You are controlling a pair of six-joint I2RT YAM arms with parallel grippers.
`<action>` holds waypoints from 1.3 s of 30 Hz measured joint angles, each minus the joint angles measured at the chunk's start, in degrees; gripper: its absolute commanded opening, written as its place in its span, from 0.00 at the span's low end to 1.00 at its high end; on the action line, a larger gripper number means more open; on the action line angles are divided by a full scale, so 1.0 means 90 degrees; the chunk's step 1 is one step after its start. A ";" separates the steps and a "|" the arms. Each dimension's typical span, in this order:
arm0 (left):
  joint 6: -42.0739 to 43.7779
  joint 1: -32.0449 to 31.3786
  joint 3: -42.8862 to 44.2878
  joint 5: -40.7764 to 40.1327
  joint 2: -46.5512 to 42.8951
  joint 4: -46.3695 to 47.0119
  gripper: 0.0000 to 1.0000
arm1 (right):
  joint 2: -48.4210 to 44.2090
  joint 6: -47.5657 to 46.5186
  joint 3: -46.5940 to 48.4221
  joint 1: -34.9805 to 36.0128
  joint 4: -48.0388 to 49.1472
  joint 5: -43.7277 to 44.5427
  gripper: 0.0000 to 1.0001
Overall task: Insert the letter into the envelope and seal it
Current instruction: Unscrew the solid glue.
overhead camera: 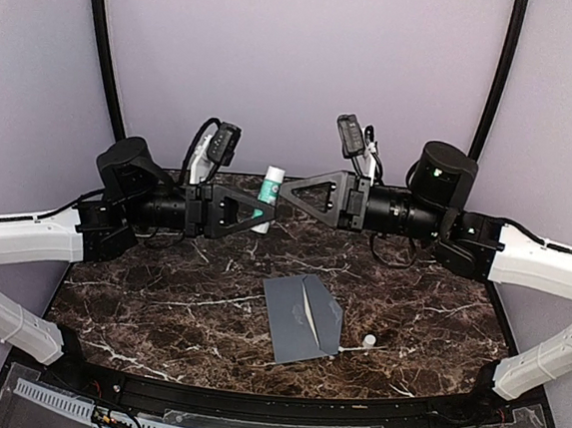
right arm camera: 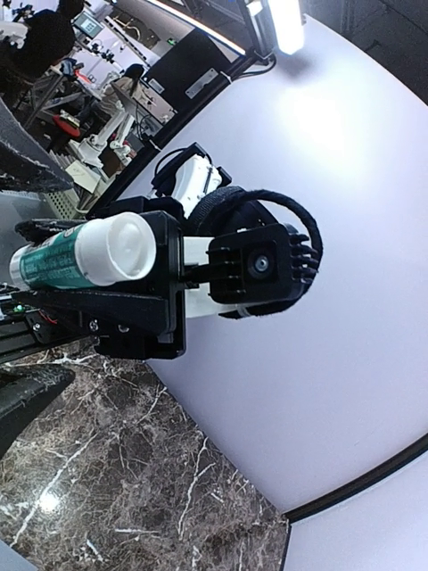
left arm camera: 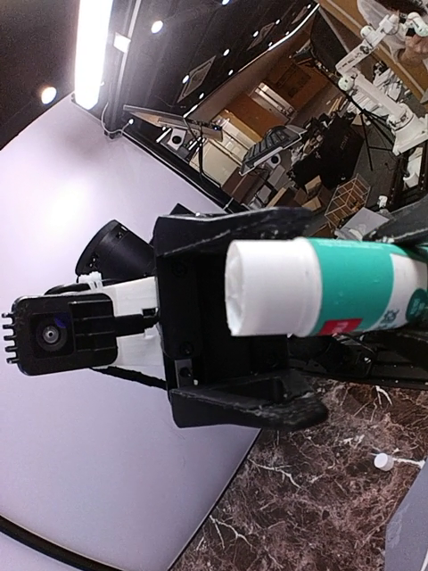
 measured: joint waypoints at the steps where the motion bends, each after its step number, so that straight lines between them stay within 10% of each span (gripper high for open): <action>1: -0.0015 0.0000 0.0012 0.0000 0.0049 0.0051 0.10 | 0.0044 -0.0012 0.0005 0.0010 0.0051 -0.0041 0.54; 11: -0.0102 -0.0068 0.0019 0.0131 0.0342 0.0262 0.10 | 0.0498 0.0058 0.0206 0.0102 0.0367 -0.0333 0.16; 19: -0.0245 -0.0078 0.0017 0.0034 0.0335 0.0270 0.53 | 0.0495 0.0063 0.0204 0.0121 0.0432 -0.0267 0.07; 39: 0.0029 -0.0083 -0.0126 -0.0015 0.0000 -0.0617 0.36 | 0.0432 -0.0109 0.0355 0.0126 -0.0379 0.0221 0.04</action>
